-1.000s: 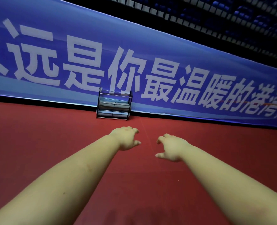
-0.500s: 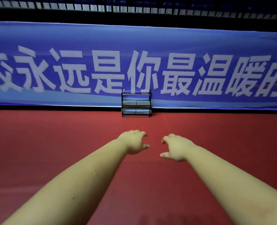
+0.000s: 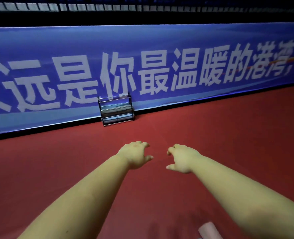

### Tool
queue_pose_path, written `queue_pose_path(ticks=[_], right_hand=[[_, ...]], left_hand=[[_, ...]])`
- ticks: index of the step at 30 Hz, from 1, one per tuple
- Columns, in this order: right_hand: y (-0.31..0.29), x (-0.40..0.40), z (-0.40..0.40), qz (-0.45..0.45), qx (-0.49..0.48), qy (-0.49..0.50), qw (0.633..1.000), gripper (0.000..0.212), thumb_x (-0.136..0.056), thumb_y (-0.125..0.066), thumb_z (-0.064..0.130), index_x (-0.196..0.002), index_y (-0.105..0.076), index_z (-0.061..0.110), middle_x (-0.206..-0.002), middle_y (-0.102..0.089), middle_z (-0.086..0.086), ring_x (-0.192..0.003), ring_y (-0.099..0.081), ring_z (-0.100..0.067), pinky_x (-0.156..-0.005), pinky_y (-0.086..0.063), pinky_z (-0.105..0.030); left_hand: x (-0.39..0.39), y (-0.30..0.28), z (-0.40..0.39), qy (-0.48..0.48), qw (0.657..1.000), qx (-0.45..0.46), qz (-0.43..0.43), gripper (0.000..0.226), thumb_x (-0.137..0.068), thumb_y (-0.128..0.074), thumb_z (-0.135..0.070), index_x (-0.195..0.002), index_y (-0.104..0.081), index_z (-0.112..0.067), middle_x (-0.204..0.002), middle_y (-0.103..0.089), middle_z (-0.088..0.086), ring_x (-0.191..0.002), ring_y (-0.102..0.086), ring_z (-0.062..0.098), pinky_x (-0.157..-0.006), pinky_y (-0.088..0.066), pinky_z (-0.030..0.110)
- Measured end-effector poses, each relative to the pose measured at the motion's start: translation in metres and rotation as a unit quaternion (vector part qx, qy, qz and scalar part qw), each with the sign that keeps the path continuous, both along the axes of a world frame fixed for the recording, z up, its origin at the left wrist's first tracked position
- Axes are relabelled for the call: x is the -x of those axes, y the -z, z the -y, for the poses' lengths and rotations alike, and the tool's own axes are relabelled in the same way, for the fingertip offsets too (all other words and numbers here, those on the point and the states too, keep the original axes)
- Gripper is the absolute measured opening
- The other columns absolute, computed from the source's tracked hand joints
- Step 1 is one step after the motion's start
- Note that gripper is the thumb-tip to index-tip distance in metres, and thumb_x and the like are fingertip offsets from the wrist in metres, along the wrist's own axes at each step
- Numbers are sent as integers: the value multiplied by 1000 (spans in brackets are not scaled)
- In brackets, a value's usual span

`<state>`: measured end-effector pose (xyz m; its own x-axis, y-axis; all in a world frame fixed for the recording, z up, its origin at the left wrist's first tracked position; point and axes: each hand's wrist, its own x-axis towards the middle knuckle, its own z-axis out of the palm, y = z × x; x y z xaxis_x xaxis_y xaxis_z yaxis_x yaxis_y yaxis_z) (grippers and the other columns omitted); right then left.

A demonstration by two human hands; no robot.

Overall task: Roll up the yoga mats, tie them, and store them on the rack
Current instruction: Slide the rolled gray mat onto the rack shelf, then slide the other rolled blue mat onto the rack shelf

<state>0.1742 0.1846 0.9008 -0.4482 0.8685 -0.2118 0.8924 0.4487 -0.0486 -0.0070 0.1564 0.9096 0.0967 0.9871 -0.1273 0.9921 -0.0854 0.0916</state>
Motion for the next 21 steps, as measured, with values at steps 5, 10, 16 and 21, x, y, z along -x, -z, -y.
queue_pose_path(ticks=[5, 10, 16, 21], right_hand=[[23, -5, 25, 19, 15, 74, 997, 57, -88, -56, 50, -134, -42, 21, -135, -41, -5, -125, -41, -26, -102, -39, -38], [38, -26, 47, 26, 19, 119, 992, 58, -88, -57, 49, -135, -42, 20, -136, -41, -5, -126, -41, -26, -102, -38, -37], [67, -80, 60, 29, 30, 180, 983, 58, -88, -57, 49, -136, -41, 20, -135, -41, -6, -126, -42, -27, -102, -39, -37], [125, -139, 66, 25, 40, 215, 976, 58, -88, -57, 48, -136, -41, 18, -135, -41, -7, -125, -42, -28, -100, -39, -37]], left_hand=[[0, 35, 4, 78, 997, 12, 4, 60, -94, -45, -51, -144, -31, -22, -147, -37, 3, -134, -36, 23, -109, -31, 37], [-14, 58, 3, 118, 993, 21, 19, 61, -94, -45, -50, -145, -29, -22, -151, -31, 3, -137, -32, 23, -111, -28, 37], [-65, 79, -2, 195, 981, 18, 10, 63, -95, -45, -48, -148, -24, -21, -156, -20, 4, -142, -22, 21, -115, -22, 34], [-129, 128, -18, 238, 971, 24, 0, 64, -95, -45, -48, -148, -24, -21, -157, -18, 4, -142, -21, 21, -115, -22, 34]])
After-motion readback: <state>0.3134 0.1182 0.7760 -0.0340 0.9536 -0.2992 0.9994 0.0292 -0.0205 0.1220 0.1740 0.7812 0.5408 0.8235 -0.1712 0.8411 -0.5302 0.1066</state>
